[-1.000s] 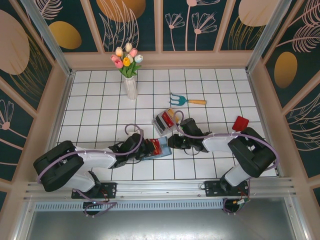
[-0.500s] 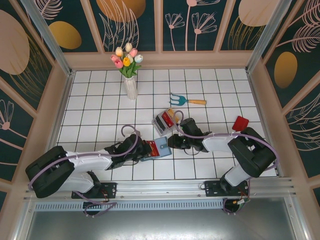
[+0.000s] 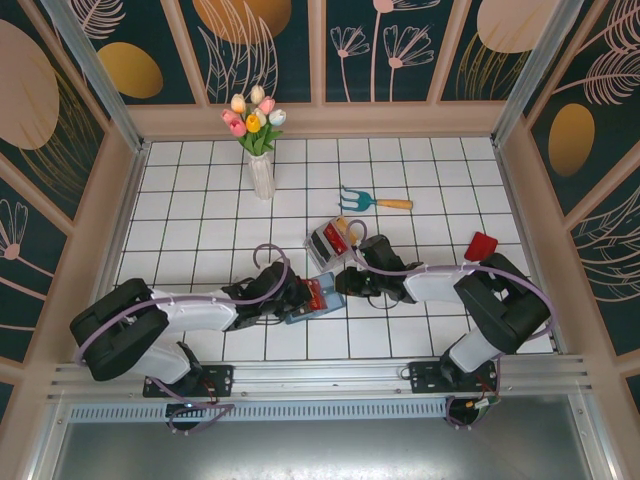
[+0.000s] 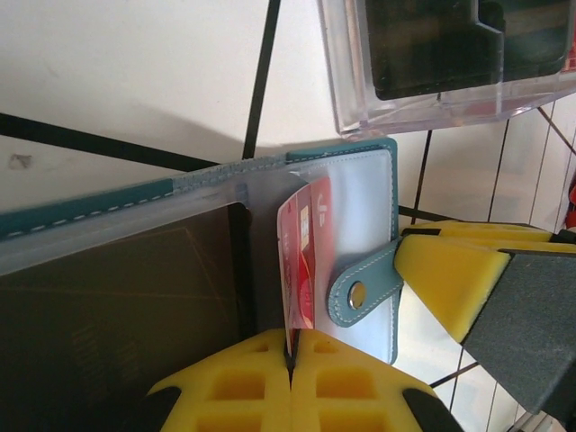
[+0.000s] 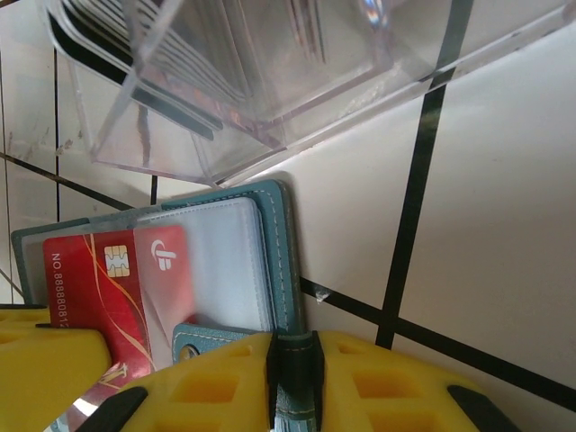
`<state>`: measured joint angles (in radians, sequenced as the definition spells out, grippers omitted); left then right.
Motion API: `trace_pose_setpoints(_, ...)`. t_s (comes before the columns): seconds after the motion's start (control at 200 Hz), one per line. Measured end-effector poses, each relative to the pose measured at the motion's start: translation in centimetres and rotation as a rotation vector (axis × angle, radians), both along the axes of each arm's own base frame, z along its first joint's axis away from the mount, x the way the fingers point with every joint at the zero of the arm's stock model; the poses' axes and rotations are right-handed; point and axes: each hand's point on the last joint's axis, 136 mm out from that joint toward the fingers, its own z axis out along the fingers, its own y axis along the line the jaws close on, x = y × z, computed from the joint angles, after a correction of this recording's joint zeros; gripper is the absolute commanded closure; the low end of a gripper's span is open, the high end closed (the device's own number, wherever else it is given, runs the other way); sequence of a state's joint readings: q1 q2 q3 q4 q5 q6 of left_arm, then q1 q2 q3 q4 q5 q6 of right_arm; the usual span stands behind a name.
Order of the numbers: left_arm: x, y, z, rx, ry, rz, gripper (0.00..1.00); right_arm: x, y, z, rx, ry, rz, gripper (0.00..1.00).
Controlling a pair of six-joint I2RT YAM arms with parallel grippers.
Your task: Put the credit cards into the card holder
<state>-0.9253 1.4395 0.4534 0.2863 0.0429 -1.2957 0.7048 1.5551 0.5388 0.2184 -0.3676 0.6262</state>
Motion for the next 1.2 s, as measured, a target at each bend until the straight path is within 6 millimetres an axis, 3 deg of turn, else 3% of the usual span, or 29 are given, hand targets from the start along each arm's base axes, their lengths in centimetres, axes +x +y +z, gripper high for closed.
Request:
trace_pose_setpoints(0.375, 0.3, -0.7, -0.3, -0.003, 0.0, -0.018, 0.93, 0.0, 0.0, 0.0, 0.002, 0.001, 0.002, 0.79)
trace_pose_setpoints(0.741, 0.4, -1.5, -0.8, 0.023, 0.001, -0.064, 0.79, -0.1, 0.1, 0.0, 0.005, 0.007, 0.0, 0.8)
trace_pose_setpoints(1.196, -0.3, -0.3, -0.8, 0.085, 0.015, -0.077, 0.73, -0.9, 0.4, 0.1, 0.023, 0.04, 0.029, 0.81)
